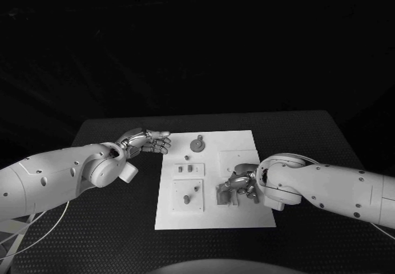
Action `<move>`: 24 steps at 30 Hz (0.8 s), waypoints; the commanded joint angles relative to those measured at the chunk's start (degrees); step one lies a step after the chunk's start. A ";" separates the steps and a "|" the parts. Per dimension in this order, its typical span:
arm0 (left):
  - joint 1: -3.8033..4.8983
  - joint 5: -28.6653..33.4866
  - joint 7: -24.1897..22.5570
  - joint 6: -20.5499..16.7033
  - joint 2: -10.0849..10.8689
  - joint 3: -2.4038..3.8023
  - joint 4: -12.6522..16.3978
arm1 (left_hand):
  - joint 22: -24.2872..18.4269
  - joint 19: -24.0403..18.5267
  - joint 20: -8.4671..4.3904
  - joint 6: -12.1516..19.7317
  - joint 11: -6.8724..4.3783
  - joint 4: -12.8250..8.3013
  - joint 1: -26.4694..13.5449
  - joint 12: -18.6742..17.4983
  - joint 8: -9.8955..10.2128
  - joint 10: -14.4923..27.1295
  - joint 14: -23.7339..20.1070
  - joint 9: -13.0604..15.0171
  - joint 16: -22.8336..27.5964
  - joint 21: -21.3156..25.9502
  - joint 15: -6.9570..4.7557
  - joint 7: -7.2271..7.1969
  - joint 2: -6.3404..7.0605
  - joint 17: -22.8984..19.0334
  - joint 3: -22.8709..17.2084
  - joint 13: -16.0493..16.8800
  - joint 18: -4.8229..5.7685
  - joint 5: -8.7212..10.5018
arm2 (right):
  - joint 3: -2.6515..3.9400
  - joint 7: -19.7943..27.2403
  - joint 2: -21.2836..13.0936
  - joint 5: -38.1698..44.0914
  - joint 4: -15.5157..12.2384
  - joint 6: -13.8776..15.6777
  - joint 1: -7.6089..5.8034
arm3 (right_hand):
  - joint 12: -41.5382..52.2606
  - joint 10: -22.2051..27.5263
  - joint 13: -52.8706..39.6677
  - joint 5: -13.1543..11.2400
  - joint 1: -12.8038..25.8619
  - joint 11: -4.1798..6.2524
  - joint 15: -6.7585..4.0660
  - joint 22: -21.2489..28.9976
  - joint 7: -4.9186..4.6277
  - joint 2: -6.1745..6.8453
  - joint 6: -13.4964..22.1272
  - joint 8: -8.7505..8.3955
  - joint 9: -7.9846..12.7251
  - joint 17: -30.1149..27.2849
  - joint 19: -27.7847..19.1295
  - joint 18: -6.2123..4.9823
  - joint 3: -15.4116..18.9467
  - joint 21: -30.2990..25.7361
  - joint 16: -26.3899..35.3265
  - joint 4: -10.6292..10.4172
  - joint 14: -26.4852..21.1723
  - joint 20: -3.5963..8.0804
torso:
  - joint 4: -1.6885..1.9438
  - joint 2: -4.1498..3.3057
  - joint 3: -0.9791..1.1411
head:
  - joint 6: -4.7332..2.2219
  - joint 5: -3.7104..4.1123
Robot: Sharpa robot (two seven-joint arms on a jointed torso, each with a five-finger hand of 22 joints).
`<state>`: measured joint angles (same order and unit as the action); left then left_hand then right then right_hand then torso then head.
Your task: Assemble the parts on the task board
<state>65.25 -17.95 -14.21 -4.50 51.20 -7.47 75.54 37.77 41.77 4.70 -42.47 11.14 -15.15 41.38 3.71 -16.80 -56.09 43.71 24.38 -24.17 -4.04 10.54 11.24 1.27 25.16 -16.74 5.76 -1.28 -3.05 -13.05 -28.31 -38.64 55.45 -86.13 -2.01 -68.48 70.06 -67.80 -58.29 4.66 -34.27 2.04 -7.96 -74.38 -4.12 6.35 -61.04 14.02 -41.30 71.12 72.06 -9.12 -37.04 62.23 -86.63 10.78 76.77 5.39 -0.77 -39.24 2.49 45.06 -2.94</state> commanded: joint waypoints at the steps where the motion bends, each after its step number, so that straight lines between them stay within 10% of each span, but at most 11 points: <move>1: 0.06 0.36 -0.60 0.55 -0.10 0.04 0.08 | -0.06 -0.34 0.13 -0.21 0.09 -0.36 -0.20 0.27 -0.37 0.32 -0.36 0.07 0.25 -0.10 0.03 1.15 -0.26 0.06 -0.06 -0.09 -0.11 0.20 | -0.03 -0.12 0.20 1.10 0.02 -0.97 0.10 | -0.26 0.41 -0.06 -0.13 -0.01 0.06 0.03 0.03 -0.15 0.42 0.04 -0.31 0.00 -0.17 0.22 -5.88 -0.13 -0.37 0.34 -0.38 -0.44 -0.07 | -0.04 0.00 0.04 | 0.08 -0.08; 24: 0.06 0.36 -0.54 0.56 -0.13 0.04 0.02 | -0.05 -0.33 0.13 -0.21 0.09 -0.55 -0.14 0.29 -0.40 0.30 -0.34 0.09 0.24 -0.12 0.03 1.13 -0.27 0.11 -0.11 -0.10 -0.12 0.20 | -0.10 -0.04 0.53 1.67 0.43 -1.32 0.32 | -0.56 1.11 -0.21 -0.17 -0.28 -0.27 0.32 0.00 -0.49 4.02 0.80 -0.90 -0.26 -1.07 -0.06 -5.88 -1.62 -0.95 0.96 -3.32 -1.56 -0.07 | -0.06 0.00 0.03 | 0.31 -0.38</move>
<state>65.25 -17.92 -14.23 -4.50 51.17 -7.47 75.49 37.78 41.77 4.71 -42.47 11.14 -15.30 41.38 3.71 -16.80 -56.10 43.71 24.41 -24.17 -4.04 10.53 11.24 1.27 25.20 -16.90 5.71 -1.29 -3.05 -13.09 -28.47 -38.29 56.50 -85.70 -2.22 -68.33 69.83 -67.15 -58.42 4.66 -34.68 1.84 -7.78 -74.38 -4.60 9.79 -60.52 13.14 -41.50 70.10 71.95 -9.36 -38.69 61.52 -85.93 7.86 75.61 5.29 -0.82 -39.23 2.52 45.35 -3.31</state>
